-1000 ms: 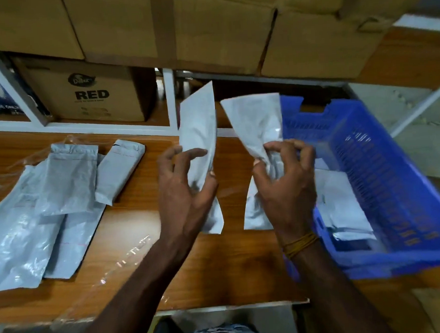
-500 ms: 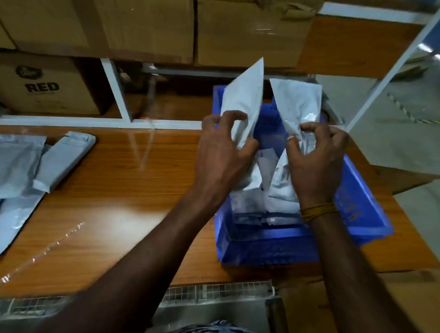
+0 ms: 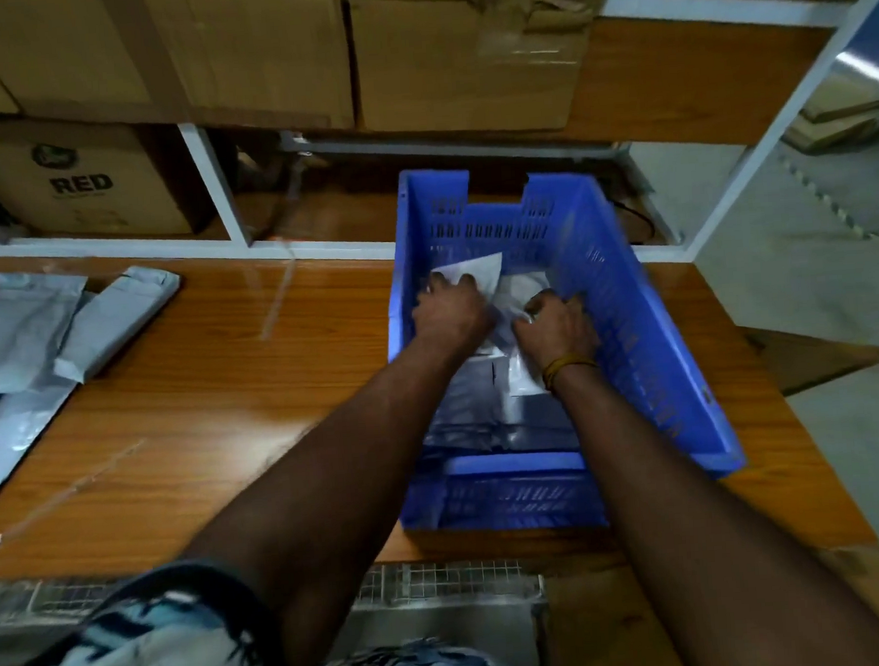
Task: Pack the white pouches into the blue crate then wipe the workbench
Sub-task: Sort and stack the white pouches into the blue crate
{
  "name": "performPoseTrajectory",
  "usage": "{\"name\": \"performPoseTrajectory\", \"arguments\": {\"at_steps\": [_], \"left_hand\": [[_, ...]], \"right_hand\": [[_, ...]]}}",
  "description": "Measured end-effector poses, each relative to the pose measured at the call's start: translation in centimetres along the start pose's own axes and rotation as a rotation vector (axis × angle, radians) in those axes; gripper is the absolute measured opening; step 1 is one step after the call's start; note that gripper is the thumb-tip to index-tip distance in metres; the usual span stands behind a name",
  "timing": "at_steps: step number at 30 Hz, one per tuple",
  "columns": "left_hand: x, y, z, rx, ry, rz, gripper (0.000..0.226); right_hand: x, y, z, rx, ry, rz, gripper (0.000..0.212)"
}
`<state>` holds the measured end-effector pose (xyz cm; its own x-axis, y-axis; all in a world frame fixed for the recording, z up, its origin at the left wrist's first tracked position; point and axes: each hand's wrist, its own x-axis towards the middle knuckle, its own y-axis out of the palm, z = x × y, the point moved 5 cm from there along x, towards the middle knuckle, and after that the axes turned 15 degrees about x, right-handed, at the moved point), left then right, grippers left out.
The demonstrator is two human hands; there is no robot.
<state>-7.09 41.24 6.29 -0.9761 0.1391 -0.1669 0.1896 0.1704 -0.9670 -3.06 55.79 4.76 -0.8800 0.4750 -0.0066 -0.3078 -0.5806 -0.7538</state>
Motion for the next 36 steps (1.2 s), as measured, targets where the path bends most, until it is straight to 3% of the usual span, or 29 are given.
{"name": "performPoseTrajectory", "arguments": {"at_steps": [6, 10, 15, 17, 19, 23, 26, 31, 36], "left_hand": [[1.4, 4.4, 0.8, 0.127, -0.036, 0.207, 0.061], [1.1, 5.4, 0.9, 0.160, -0.021, 0.300, 0.064], [0.6, 3.9, 0.0, 0.171, 0.043, 0.171, 0.053], [-0.1, 2.7, -0.8, 0.147, 0.098, 0.061, 0.049], [-0.6, 2.3, -1.4, 0.156, 0.170, 0.043, 0.044], [-1.4, 3.0, -1.9, 0.311, 0.297, 0.162, 0.032], [-2.0, 3.2, -1.4, 0.384, 0.278, 0.283, 0.032], [-2.9, 1.8, -1.1, 0.399, 0.276, 0.223, 0.033], [-3.3, 1.4, -0.9, 0.347, 0.216, 0.263, 0.036]], "right_hand": [[1.1, 2.7, -2.7, -0.127, 0.075, 0.205, 0.049], [1.5, 2.9, -3.0, -0.103, 0.027, 0.247, 0.051], [1.9, 1.9, -2.4, -0.039, -0.001, 0.252, 0.058], [2.0, 0.6, -1.6, 0.005, -0.097, 0.202, 0.048], [1.5, -0.5, -0.8, -0.003, -0.192, 0.265, 0.037], [-1.5, 0.2, -0.2, -0.265, -0.283, 0.569, 0.034], [-3.4, 2.0, -1.1, -0.446, -0.283, 0.670, 0.036], [-4.1, 2.4, -1.8, -0.701, -0.330, 0.725, 0.054], [-4.4, 2.7, -1.2, -0.835, -0.412, 0.707, 0.048]]}}
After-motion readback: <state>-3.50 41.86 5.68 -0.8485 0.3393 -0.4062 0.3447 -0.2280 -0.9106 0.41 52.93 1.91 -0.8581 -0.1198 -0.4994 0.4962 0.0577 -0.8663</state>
